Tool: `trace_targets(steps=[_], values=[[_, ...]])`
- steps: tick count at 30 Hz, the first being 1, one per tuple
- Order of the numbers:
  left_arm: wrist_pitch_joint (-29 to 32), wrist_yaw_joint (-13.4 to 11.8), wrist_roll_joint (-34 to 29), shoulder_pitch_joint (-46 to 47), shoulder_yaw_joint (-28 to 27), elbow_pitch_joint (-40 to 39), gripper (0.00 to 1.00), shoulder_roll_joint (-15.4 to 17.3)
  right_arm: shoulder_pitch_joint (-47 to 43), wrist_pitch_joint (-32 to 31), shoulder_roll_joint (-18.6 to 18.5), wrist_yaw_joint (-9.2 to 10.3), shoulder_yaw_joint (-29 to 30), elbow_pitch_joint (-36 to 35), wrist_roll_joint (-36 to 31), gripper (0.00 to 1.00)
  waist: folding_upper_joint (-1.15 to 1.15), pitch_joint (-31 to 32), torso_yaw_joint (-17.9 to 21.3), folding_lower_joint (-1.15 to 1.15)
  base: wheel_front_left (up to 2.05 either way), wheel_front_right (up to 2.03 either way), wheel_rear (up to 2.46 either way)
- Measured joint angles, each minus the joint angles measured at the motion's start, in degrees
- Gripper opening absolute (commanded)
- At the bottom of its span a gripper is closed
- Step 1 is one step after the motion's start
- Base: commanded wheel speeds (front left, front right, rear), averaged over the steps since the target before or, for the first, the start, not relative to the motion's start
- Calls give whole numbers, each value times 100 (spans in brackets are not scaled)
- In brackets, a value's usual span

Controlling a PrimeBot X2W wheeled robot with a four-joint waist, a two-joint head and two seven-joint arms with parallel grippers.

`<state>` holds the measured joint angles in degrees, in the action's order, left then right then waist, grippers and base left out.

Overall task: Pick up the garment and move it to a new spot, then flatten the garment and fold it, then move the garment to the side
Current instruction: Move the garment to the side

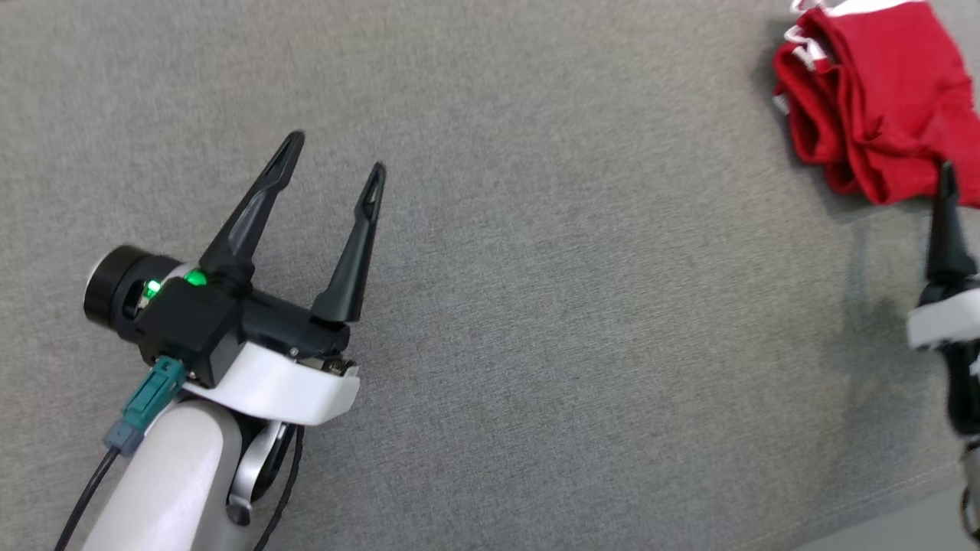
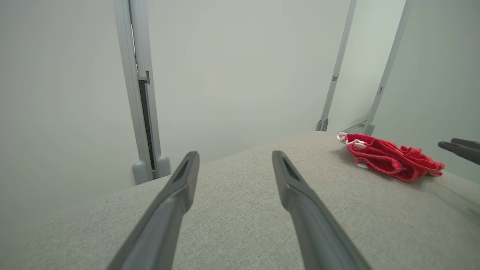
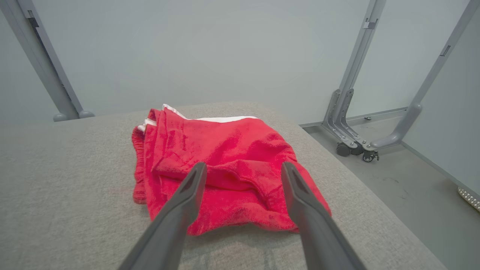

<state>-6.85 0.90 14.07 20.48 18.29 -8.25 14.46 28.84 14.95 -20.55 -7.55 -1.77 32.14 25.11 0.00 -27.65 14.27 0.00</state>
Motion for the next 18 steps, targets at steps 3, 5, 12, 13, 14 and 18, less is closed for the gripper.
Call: trace_targets(steps=[3,5,12,13,14,18], values=[[-31,-122,110,-275,-107,54,100,-13,-551,1,368,0,53,-692,-242,100,0,294,24,0,0,0,0],[-63,-199,183,-419,-151,83,100,-46,-808,1,550,0,47,-1027,-378,100,0,471,10,0,0,0,0],[-204,-439,391,-861,-387,165,100,-94,-1300,-348,980,1,-133,-2061,-782,100,0,894,-284,0,0,0,0],[-234,-470,426,-918,-428,181,100,-107,-1343,-411,1012,1,-180,-2174,-815,100,0,938,-343,0,0,0,0],[-260,-505,438,-975,-455,191,100,-121,-1381,-480,1046,1,-208,-2254,-831,100,0,983,-409,0,0,0,0],[-359,-669,526,-1198,-567,259,100,-189,-1542,-681,1145,1,-290,-2531,-962,100,0,1147,-694,0,0,0,0]])
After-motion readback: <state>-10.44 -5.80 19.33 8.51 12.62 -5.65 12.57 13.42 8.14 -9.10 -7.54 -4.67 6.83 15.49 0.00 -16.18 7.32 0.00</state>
